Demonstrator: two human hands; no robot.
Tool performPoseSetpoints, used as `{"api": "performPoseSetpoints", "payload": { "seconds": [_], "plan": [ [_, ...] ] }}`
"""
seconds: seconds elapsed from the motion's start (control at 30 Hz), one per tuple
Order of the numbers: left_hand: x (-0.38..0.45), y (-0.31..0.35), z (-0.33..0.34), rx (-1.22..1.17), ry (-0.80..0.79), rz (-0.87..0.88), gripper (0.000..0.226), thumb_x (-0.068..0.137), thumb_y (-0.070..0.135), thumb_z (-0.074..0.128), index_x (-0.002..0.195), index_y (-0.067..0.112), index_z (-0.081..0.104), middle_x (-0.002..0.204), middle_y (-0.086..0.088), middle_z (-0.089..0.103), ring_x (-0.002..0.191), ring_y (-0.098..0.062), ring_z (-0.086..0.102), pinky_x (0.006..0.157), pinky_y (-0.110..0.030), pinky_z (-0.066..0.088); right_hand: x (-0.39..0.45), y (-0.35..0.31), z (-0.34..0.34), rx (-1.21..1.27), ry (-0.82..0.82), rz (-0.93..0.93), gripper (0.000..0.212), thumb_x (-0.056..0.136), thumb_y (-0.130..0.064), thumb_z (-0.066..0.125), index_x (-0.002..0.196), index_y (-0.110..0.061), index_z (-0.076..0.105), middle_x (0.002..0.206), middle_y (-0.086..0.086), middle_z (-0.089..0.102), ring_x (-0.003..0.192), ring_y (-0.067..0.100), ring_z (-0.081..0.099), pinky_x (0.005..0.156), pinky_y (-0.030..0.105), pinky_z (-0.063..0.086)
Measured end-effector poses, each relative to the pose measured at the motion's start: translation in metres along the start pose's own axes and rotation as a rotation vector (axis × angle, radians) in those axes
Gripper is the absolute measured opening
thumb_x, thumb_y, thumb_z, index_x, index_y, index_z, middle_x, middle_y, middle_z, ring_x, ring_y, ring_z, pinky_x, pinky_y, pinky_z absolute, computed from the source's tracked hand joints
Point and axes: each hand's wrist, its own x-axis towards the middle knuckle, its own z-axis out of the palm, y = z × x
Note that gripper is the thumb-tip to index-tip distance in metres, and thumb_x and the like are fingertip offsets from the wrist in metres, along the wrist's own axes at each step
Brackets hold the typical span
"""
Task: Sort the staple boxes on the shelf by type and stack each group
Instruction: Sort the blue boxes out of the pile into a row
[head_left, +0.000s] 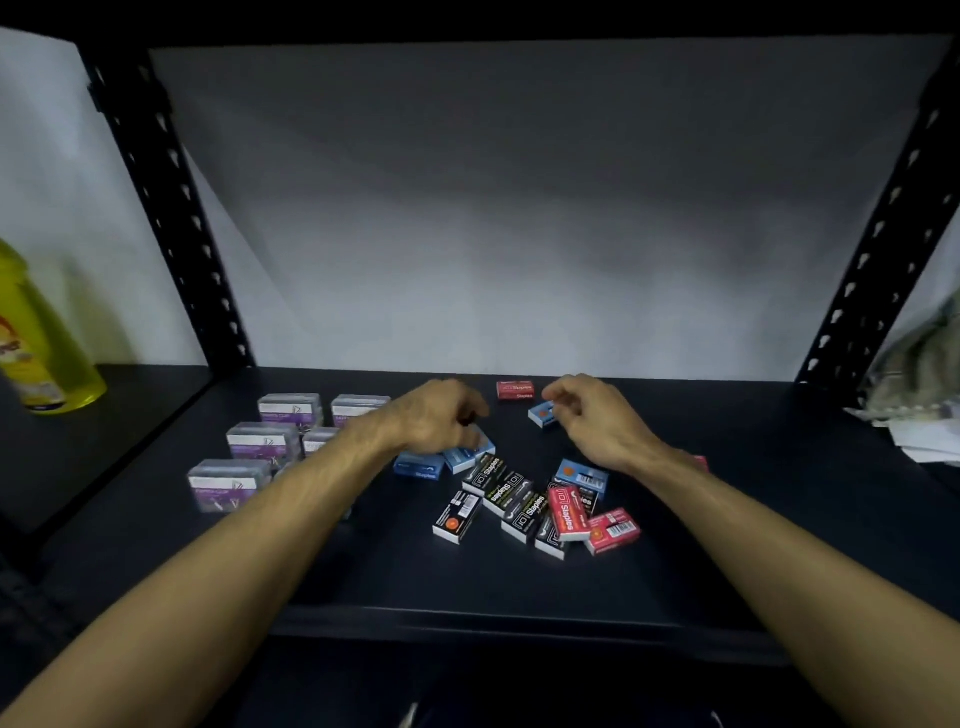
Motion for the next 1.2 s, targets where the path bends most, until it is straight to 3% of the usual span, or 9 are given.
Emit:
{"api": "performPoseSetpoints", "payload": {
  "seconds": [0.2,0.37,0.57,0.77,1.0,1.07,1.2],
  "plan": [
    [0.013,-0.001,0.01,0.096,-0.052,-0.029,0.045,0.086,0.037,0.072,0.125,0.017,0.064,0.12,-0.001,0.069,0.107,-0.017,0.064,0.092,-0.028,0.048,0.021,0.013,0.008,-0.178,-0.081,-0.057,0.037,0.1,-0.01,0.047,0.135,-0.018,0.056,0.141,-0.001,0.051,0.132,0.018,0.04,0.109,0.033,0.034],
    [0.02,0.004,0.01,0.067,-0.053,0.021,0.052,0.086,0.029,0.074,0.134,0.018,0.058,0.131,0.001,0.059,0.115,-0.016,0.057,0.09,-0.019,0.036,0.025,0.021,0.011,-0.229,-0.195,-0.019,0.05,0.097,-0.005,0.044,0.143,-0.025,0.049,0.151,0.001,0.041,0.138,0.023,0.034,0.113,0.038,0.031],
    [0.031,0.011,0.015,-0.063,-0.026,0.034,0.068,0.077,0.008,0.08,0.137,0.023,0.053,0.13,0.002,0.051,0.12,-0.016,0.05,0.105,-0.031,0.044,0.02,0.03,0.009,-0.259,-0.144,-0.046,0.043,0.1,-0.016,0.05,0.142,-0.022,0.049,0.133,0.001,0.051,0.126,0.019,0.041,0.105,0.035,0.037],
    [0.038,0.014,0.019,-0.196,-0.025,-0.014,0.054,0.071,0.005,0.084,0.112,0.028,0.059,0.099,0.006,0.059,0.091,-0.016,0.06,0.087,-0.032,0.054,0.014,0.037,0.004,-0.219,-0.112,-0.015,0.048,0.097,-0.021,0.058,0.143,-0.018,0.048,0.136,0.002,0.051,0.129,0.02,0.041,0.106,0.034,0.036],
    [0.034,0.017,0.02,-0.227,0.012,-0.021,0.05,0.077,0.007,0.08,0.113,0.025,0.051,0.105,-0.001,0.061,0.091,-0.019,0.064,0.074,-0.029,0.053,0.014,0.038,0.004,-0.205,-0.079,0.046,0.046,0.098,-0.029,0.057,0.141,-0.014,0.05,0.134,0.004,0.05,0.129,0.02,0.041,0.105,0.034,0.037],
    [0.032,0.017,0.019,-0.22,0.022,-0.02,0.043,0.078,0.007,0.078,0.106,0.022,0.049,0.1,-0.003,0.064,0.089,-0.022,0.066,0.072,-0.033,0.056,0.014,0.038,0.004,-0.201,-0.077,0.04,0.04,0.098,-0.028,0.057,0.135,-0.015,0.055,0.13,0.003,0.052,0.125,0.019,0.043,0.101,0.032,0.038],
    [0.031,0.015,0.016,-0.209,0.027,-0.004,0.024,0.083,0.011,0.075,0.096,0.022,0.057,0.091,0.004,0.065,0.082,-0.015,0.064,0.068,-0.027,0.051,0.012,0.036,-0.001,-0.127,-0.087,0.04,0.027,0.091,-0.022,0.067,0.116,-0.023,0.056,0.116,-0.002,0.055,0.109,0.014,0.051,0.086,0.027,0.044]
  ]
}}
